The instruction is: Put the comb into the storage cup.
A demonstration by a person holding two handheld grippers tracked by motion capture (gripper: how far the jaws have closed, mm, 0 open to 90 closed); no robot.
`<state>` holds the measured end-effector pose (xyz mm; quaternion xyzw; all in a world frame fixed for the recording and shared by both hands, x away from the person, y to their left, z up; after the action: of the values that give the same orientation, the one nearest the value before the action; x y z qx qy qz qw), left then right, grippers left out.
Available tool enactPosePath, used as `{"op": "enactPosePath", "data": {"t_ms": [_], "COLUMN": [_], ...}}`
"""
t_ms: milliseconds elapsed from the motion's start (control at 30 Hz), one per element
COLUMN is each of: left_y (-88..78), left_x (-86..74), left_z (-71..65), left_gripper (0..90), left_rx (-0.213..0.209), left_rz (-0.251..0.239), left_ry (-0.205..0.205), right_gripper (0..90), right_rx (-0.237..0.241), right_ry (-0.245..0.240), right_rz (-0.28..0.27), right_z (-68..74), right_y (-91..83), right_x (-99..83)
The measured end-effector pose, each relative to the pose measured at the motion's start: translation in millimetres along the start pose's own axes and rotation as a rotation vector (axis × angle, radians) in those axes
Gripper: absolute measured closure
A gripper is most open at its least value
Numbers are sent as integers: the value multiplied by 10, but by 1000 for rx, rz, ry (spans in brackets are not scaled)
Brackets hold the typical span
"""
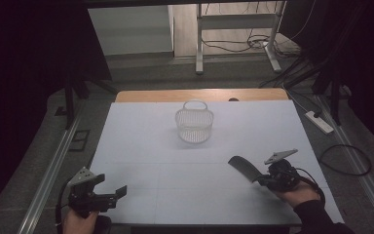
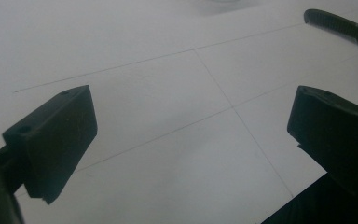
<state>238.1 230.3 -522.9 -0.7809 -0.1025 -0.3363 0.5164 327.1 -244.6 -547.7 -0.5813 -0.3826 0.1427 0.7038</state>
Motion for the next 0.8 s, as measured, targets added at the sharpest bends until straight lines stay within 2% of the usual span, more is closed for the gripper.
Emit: {"op": "enactPosePath", "data": {"t_ms": [133,167,200,333,433,467,500,667,800], "left_y": [8,8,13,16,18,19,20,19,20], "left_x": [-2,-2,-2,-2,-2,-1,-1,-2,-2], "left_z": [-12,-12,-18,-17,-16,-17,-17,-14,-13], "left_gripper": [20,21,20,20,21,21,21,21,21], "left_rx": [9,9,11,9,8,8,8,4,4], "left_rz": [9,9,13,15,17,17,18,19,20], "left_ry": [15,15,20,21,20,20,20,16,15], "right_gripper": [615,615,544,384,293,293,220,82,33], "right_rx": [-48,-48,-62,-84,-87,-87,-78,-87,-86], "right_ry": [14,14,28,52,76,76,89,97,93], "right_rz": [-20,-20,-44,-70,-68,-68,-55,-54,-50], "right_z": [-23,-23,-46,-89,-120,-120,-128,-160,-187], "right_y": [-61,-61,-106,-162,-178,-178,-184,-206,-201], "right_x": [-6,-6,3,-1,-20,-20,-33,-38,-66]}}
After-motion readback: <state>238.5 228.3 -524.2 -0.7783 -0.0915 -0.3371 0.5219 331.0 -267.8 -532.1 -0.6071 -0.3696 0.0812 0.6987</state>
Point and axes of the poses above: each handheld gripper's, and its own axes: y roughly forward along the jaws, x roughly out of its top, z roughly to its left, the point moved 8 cm from there along y, roughly forward along the jaws, and after that the axes turned 8 degrees about z, right-handed, at the moved point
